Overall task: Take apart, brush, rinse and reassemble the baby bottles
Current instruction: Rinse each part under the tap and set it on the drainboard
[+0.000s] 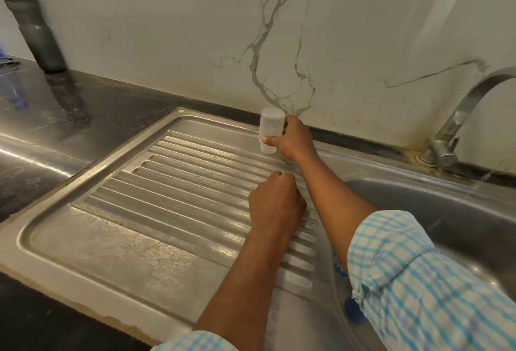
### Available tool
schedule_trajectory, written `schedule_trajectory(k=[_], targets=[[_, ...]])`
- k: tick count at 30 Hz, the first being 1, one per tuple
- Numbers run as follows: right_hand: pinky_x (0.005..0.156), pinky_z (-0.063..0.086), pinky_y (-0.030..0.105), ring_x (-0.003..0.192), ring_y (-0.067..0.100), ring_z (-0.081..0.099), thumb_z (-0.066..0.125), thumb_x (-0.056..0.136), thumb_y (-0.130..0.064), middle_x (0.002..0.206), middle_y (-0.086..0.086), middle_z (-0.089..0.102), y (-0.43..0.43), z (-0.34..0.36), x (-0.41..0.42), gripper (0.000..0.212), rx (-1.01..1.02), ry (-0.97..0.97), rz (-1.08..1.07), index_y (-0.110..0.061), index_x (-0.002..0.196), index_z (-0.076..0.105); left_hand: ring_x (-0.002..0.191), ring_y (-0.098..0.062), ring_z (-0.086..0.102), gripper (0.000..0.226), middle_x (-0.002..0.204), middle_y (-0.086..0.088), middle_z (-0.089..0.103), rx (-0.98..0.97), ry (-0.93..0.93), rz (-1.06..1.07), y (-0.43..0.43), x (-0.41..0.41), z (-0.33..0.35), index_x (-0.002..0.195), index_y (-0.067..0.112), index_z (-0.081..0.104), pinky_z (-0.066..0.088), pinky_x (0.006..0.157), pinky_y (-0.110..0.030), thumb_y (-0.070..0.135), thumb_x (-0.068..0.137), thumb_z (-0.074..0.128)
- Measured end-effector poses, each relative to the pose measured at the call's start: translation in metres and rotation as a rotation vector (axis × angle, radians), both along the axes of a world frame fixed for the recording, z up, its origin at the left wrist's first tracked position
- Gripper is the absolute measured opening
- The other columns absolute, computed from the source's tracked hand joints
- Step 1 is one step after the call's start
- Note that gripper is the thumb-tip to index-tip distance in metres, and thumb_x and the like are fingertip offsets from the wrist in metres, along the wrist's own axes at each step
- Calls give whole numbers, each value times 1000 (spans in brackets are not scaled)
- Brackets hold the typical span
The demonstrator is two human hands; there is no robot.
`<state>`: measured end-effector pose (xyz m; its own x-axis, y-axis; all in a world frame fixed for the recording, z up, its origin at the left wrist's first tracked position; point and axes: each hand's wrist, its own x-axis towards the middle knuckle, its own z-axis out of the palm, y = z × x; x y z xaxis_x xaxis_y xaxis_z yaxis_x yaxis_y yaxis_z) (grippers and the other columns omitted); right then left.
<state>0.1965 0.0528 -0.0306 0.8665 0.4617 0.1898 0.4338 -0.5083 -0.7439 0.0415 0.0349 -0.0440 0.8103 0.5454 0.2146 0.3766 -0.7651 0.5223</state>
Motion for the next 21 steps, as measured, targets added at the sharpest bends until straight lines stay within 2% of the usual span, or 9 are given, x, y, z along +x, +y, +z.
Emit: schedule_trajectory(k=[6,9,11,14,16,18,21], targets=[[101,46,43,124,29,54,86,73,-32,136,11,56,-7,12,-3,88,-62,6,-13,-12,144,38,72,-20,47,14,89,-1,54,16,2,-1,0,0,0,84,16,56,35,65,-32,13,95,48],[105,43,40,131,28,48,82,78,-34,144,12,49,-29,24,-12,94,-34,25,-25,-12,151,29,79,-25,59,16,89,-1,54,28,-1,-4,-1,1,1,82,16,56,36,65,-32,15,96,47],[101,44,35,126,25,53,80,81,-34,139,11,53,-57,29,-25,86,-30,29,-20,-12,150,34,89,-28,63,18,99,-4,62,35,1,-18,-3,1,1,90,15,62,37,68,-33,17,97,46],[90,47,28,108,21,62,79,81,-34,116,7,64,-117,29,-43,67,-82,33,-40,-12,138,53,99,-32,64,23,110,-7,65,75,23,-38,-8,1,1,103,15,67,44,76,-37,21,97,46],[84,48,28,98,21,65,79,81,-32,104,6,68,-164,25,-54,54,-113,49,-68,-12,128,61,102,-34,64,24,112,-8,65,128,18,-59,-15,0,3,104,17,69,47,80,-38,24,97,47],[83,48,28,97,21,66,78,82,-31,104,7,69,-206,20,-64,49,-162,64,-91,-12,125,63,102,-34,64,26,112,-6,66,169,7,-104,-25,-2,5,106,18,70,46,78,-37,27,97,47],[80,43,26,95,15,61,75,86,-31,112,7,67,-267,11,-73,51,-256,124,-102,-11,130,59,98,-31,65,27,111,-5,67,174,5,-182,-56,-4,6,108,20,70,40,72,-33,29,98,47]])
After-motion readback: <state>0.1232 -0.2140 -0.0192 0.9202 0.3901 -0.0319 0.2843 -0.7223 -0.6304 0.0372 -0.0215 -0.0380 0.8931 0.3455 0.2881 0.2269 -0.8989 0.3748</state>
